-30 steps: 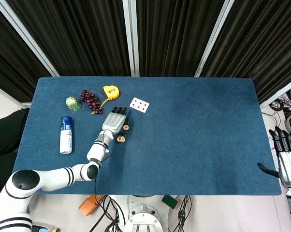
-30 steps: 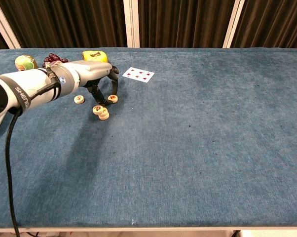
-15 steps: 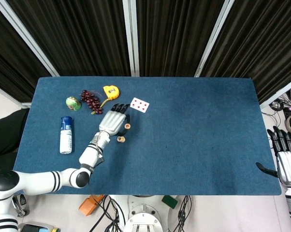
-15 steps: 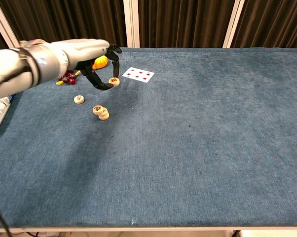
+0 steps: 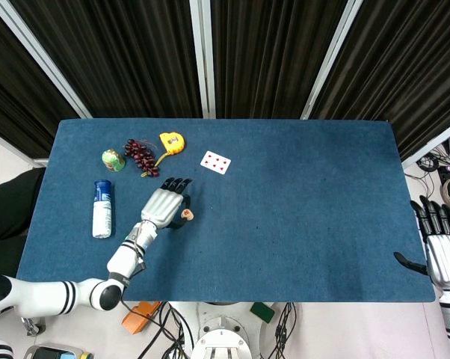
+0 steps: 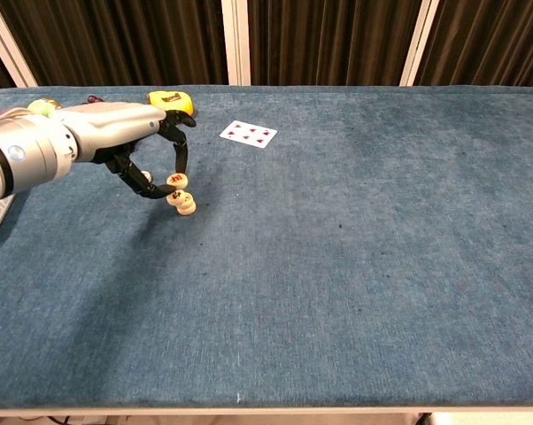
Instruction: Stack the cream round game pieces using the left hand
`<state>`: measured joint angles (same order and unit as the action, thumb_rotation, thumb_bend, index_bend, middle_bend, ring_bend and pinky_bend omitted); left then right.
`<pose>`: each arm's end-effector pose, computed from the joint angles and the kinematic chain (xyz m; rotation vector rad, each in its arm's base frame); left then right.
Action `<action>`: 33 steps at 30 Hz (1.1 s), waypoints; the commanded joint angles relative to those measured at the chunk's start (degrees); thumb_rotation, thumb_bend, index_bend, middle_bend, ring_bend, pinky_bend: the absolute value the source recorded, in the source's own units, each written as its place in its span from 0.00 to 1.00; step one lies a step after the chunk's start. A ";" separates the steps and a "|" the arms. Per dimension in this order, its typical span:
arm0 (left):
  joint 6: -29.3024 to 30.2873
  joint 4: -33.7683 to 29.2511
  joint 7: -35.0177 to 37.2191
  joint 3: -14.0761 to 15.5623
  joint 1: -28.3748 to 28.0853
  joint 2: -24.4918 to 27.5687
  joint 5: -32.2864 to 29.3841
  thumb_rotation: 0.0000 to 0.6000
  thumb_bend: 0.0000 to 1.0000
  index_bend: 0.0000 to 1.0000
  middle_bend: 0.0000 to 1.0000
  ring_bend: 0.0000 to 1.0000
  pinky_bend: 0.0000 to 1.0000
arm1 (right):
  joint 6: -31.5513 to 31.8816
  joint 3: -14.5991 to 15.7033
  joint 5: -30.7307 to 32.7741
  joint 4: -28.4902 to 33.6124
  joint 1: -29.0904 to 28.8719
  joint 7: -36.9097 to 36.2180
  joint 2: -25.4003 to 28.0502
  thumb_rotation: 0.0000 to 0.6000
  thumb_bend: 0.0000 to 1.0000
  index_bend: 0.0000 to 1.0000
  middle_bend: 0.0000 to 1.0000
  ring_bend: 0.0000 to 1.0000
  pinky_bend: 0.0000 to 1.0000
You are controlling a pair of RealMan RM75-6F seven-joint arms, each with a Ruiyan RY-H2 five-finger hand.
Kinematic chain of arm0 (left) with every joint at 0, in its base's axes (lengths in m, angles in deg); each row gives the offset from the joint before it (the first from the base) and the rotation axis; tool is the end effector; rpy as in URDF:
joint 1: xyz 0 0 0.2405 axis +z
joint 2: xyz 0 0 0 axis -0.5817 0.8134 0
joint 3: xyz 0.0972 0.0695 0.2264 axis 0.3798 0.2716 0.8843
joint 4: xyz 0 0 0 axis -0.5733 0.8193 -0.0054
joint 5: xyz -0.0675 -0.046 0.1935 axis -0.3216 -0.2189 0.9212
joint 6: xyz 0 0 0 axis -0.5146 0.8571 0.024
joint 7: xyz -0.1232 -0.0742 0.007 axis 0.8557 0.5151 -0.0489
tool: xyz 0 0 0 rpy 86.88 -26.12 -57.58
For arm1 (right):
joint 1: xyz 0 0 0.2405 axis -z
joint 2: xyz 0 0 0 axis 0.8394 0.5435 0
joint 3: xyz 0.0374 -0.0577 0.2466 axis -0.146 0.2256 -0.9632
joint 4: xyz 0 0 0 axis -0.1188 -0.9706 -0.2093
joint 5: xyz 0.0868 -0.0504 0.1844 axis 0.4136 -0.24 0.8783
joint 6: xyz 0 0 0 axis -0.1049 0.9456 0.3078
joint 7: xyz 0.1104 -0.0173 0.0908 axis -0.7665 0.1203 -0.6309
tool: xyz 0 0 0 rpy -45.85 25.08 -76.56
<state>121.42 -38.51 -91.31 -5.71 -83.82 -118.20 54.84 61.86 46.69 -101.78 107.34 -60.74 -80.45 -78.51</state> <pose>-0.1302 0.3328 -0.0368 -1.9175 -0.9891 -0.8052 -0.3111 -0.1803 0.1761 1.3673 -0.8193 0.9265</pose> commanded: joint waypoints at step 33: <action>0.20 0.87 -1.34 -1.54 0.47 -0.60 -0.33 1.00 0.30 0.44 0.01 0.00 0.00 | 0.13 0.03 0.19 0.46 0.18 0.36 0.17 1.00 0.17 0.00 0.04 0.00 0.00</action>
<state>121.31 -37.32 -93.06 -6.96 -83.53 -119.09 54.20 61.99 46.71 -101.58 107.80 -60.57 -80.08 -78.34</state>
